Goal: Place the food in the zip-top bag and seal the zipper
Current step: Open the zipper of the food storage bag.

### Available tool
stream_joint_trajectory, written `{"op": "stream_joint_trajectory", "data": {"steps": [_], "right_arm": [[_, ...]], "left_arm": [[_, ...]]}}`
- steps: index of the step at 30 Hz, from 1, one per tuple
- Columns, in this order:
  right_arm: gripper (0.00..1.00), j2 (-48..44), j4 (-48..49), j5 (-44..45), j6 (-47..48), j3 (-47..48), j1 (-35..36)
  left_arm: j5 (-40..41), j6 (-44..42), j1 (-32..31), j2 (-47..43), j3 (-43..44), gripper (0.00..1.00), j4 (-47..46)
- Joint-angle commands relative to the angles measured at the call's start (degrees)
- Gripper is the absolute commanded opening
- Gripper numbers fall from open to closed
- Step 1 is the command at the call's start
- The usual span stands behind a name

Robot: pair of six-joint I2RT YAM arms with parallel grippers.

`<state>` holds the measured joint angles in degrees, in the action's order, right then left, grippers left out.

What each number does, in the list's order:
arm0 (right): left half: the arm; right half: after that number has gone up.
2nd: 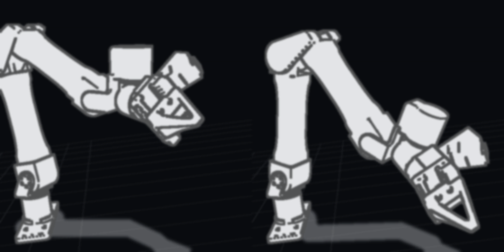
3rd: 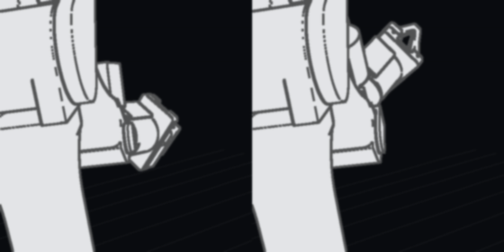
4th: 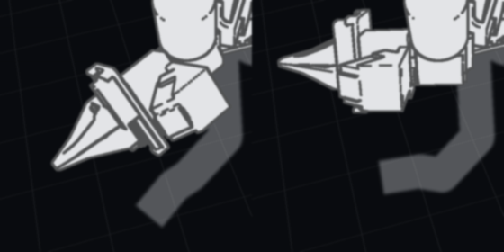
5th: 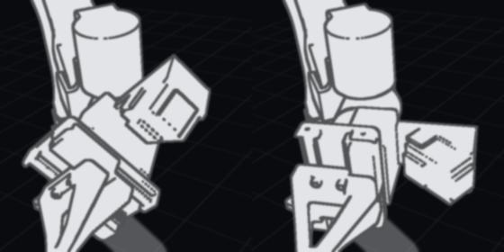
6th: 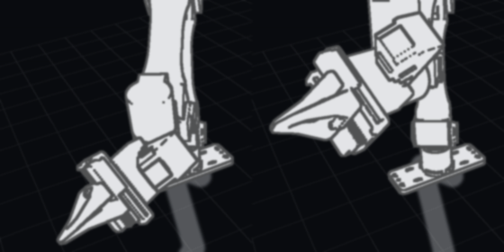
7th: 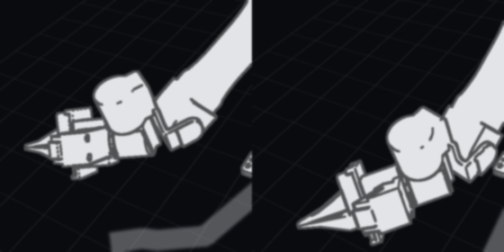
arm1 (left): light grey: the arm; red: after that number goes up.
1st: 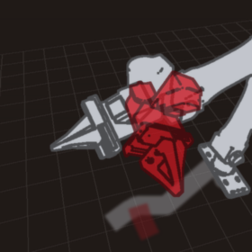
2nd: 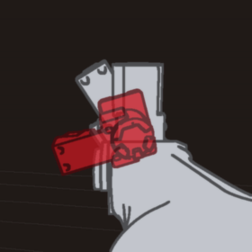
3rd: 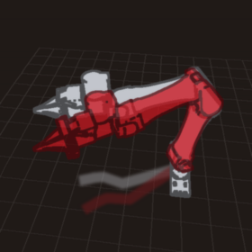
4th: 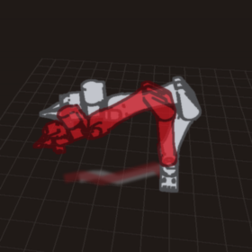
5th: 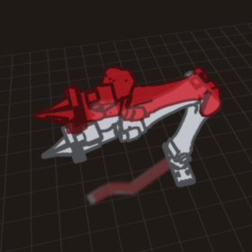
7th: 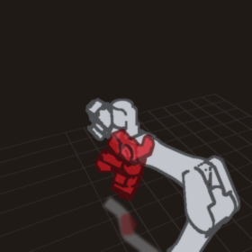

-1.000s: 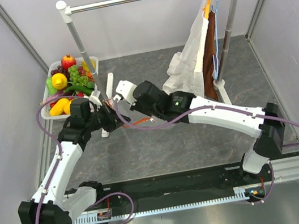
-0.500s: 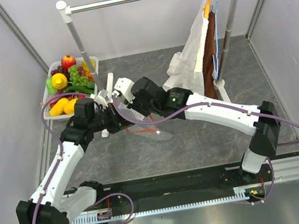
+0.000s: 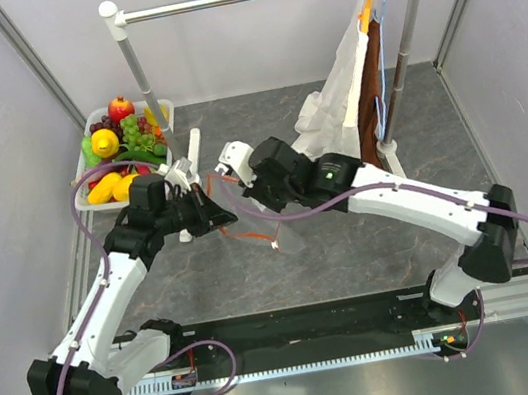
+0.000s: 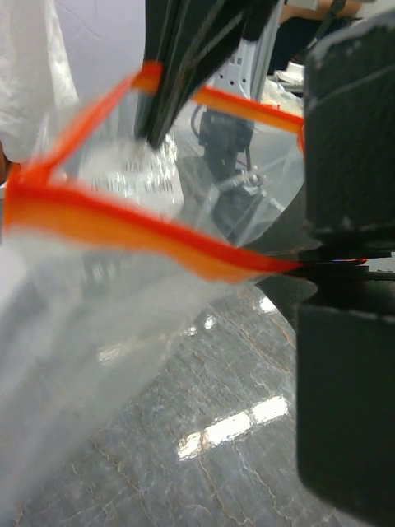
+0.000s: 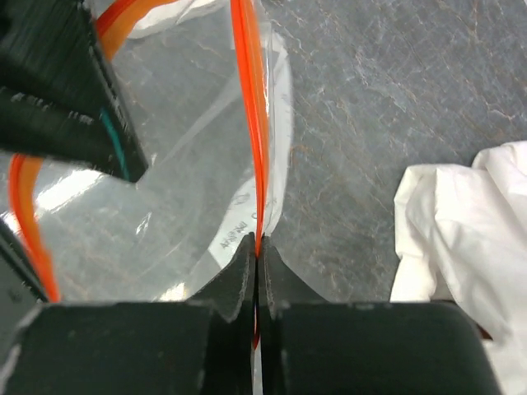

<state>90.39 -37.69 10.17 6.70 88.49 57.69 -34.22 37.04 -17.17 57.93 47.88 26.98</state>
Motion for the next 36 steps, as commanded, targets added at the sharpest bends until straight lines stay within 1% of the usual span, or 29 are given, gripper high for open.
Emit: {"op": "stream_joint_trajectory", "data": {"steps": [1,2,4,7,9,11,12,14,15,16,19,20,21,22,24,25,27,28,30,31,33,34,36], "right_arm": [[0.0,-6.18,-1.77,-2.87,-4.49,-0.95,-1.96],[0.0,-7.06,-2.55,-3.58,-5.2,-1.12,-2.4],[0.0,-9.96,-3.26,-4.28,-6.43,-2.35,-3.02],[0.0,-13.92,-3.97,-4.2,-8.1,-5.42,-3.29],[0.0,-16.12,-4.23,-4.11,-9.15,-8.15,-3.64],[0.0,-16.74,-4.41,-2.36,-13.35,-9.82,-3.99],[0.0,-16.56,-4.58,-2.18,-14.77,-9.91,-3.99],[0.0,-16.04,-4.32,-2.61,-17.06,-10.0,-3.9],[0.0,-15.69,-3.88,-3.14,-19.94,-9.91,-3.99],[0.0,-15.33,-2.66,-3.93,-20.84,-9.83,-3.9],[0.0,-12.96,0.58,-4.11,-25.32,-9.3,-3.99],[0.0,-11.57,1.47,-3.24,-25.85,-9.21,-3.99],[0.0,-10.77,2.18,-2.54,-27.51,-9.12,-4.08],[0.0,-9.11,3.23,-2.35,-28.14,-8.95,-4.08],[0.0,-7.34,3.85,-1.3,-30.41,-7.81,-4.25],[0.0,-5.77,4.12,-0.69,-31.21,-7.28,-4.25],[0.0,-4.0,4.38,0.19,-32.27,-5.44,-4.6],[0.0,-2.43,4.47,0.2,-32.62,-4.56,-4.69],[0.0,-1.19,4.73,0.28,-33.33,-2.45,-5.04],[0.0,0.04,4.73,0.28,-34.37,-1.66,-5.13],[0.0,0.92,4.73,0.2,-35.17,-1.21,-5.13],[0.0,1.54,4.99,0.46,-35.52,-1.21,-5.22],[0.0,2.16,5.43,0.37,-36.67,-1.12,-5.4]], "left_arm": [[-1.99,-9.93,0.2,1.56,3.88,0.02,1.22],[-1.3,-11.71,0.29,2.35,4.32,0.02,1.93],[1.95,-17.4,0.29,3.41,5.64,0.02,3.68],[7.22,-23.3,0.38,6.13,7.57,0.02,6.5],[8.46,-27.34,0.38,9.73,8.98,0.07,8.78],[9.69,-29.82,0.29,13.85,11.53,0.08,11.23],[9.61,-32.44,0.29,15.27,13.02,0.08,11.95],[7.86,-34.92,-0.14,17.64,14.61,0.08,14.66],[6.89,-36.58,-0.41,19.57,15.57,0.08,15.46],[5.75,-36.95,-0.58,20.02,15.75,0.1,15.82],[1.97,-40.28,-0.85,19.59,15.84,0.24,16.44],[0.92,-40.64,-0.76,19.07,15.84,0.4,16.52],[-0.22,-41.34,-0.59,17.41,15.93,0.48,16.44],[-1.28,-41.6,-0.24,16.52,15.93,0.65,16.52],[-2.78,-42.22,0.55,14.33,16.71,0.74,16.52],[-3.05,-42.31,2.04,11.97,17.16,0.79,16.52],[-4.88,-42.74,4.76,9.32,18.99,0.99,16.52],[-5.68,-42.92,8.6,7.3,19.7,1.0,16.52],[-8.05,-44.06,13.63,6.41,22.33,1.0,16.87],[-9.28,-44.85,19.4,6.32,23.3,1.0,17.57],[-9.29,-46.69,24.09,7.01,26.38,1.0,17.93],[-9.29,-48.18,27.51,7.54,27.17,1.0,18.19],[-8.94,-55.64,30.16,8.42,27.8,1.0,18.11]]}}
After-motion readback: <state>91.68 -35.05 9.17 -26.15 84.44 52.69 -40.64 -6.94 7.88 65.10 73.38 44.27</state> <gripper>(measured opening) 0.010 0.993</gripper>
